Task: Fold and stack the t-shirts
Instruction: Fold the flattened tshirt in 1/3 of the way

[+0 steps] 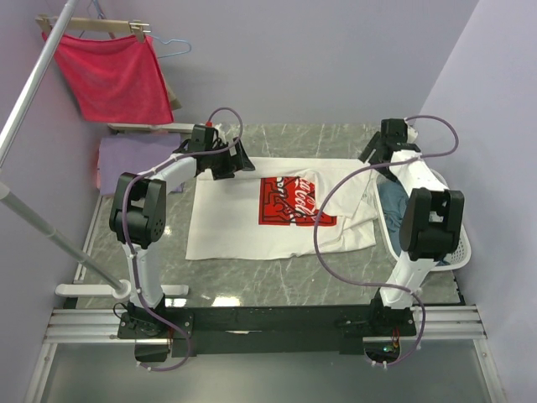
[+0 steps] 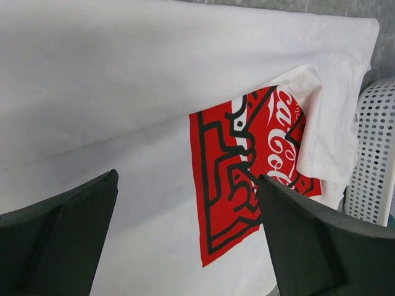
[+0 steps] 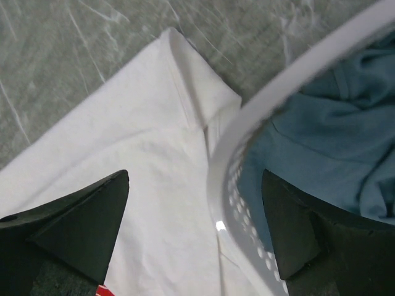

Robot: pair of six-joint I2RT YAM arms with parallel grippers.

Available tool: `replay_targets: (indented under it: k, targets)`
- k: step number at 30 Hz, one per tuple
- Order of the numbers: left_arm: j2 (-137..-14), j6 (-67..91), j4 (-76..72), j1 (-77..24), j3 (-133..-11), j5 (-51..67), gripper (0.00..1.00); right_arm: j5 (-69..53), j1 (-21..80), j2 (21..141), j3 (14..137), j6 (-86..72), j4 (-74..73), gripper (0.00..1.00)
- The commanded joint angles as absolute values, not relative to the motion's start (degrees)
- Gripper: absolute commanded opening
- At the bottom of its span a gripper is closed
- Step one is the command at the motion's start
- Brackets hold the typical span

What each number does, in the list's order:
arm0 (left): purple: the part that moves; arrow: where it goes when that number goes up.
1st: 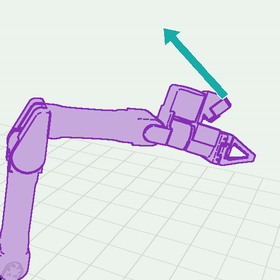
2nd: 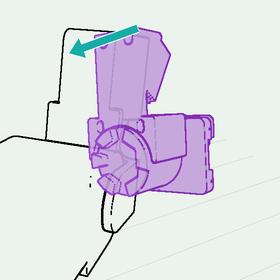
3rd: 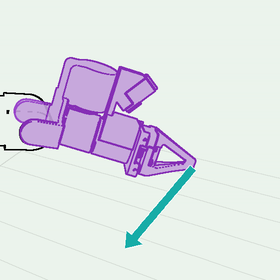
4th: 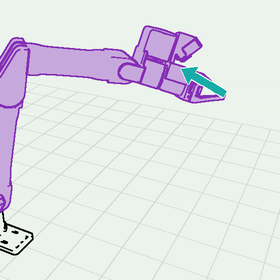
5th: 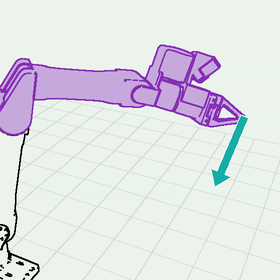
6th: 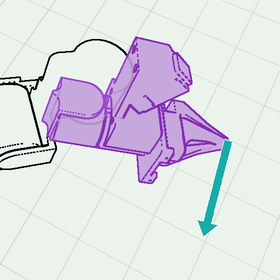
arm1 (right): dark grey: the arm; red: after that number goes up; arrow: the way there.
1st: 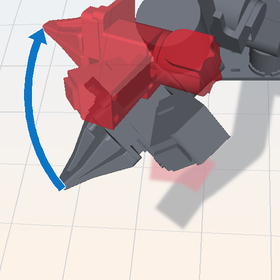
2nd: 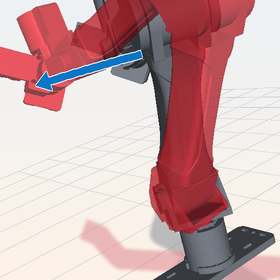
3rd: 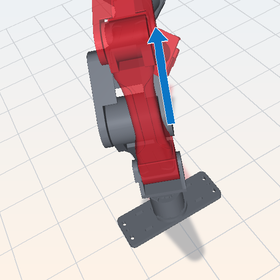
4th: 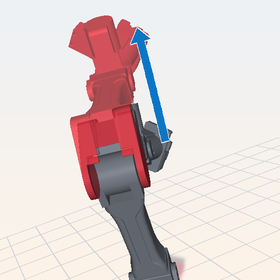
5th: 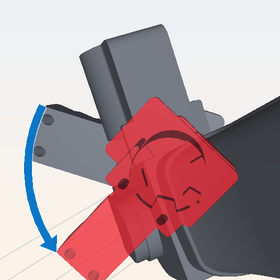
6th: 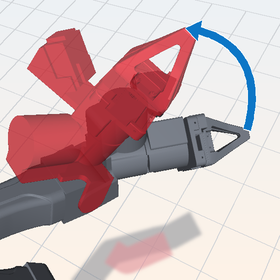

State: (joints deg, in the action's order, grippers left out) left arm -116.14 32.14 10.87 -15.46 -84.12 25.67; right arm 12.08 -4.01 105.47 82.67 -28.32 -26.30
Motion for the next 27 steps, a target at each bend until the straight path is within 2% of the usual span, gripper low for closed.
replay_targets:
  k: [1, 5, 9, 16, 23, 27]
  targets:
    - [-115.05, 31.11, 10.63, -15.56, -84.46, 25.66, 1.00, 14.85, -4.13, 97.31, 77.53, -28.56, -25.32, 0.93]
    - [-114.87, 30.76, 11.16, -15.56, -84.20, 25.75, 0.99, 18.01, -4.22, 94.57, 72.96, -28.48, -26.10, 0.95]
    - [-114.26, 30.76, 10.55, -15.56, -82.88, 25.31, 0.99, 13.20, -4.22, 92.91, 69.62, -27.16, -23.21, 0.93]
    - [-113.03, 31.29, 9.76, -15.56, -81.21, 24.79, 0.99, 8.79, -2.99, 92.90, 72.50, -26.10, -20.39, 0.92]
    - [-113.20, 31.46, 9.67, -15.56, -81.12, 24.79, 1.00, 7.56, -2.81, 102.73, 89.08, -26.28, -23.28, 0.92]
    - [-114.34, 31.29, 10.37, -15.56, -82.18, 24.70, 0.99, 10.62, -2.81, 118.33, 105.00, -26.80, -31.62, 0.92]
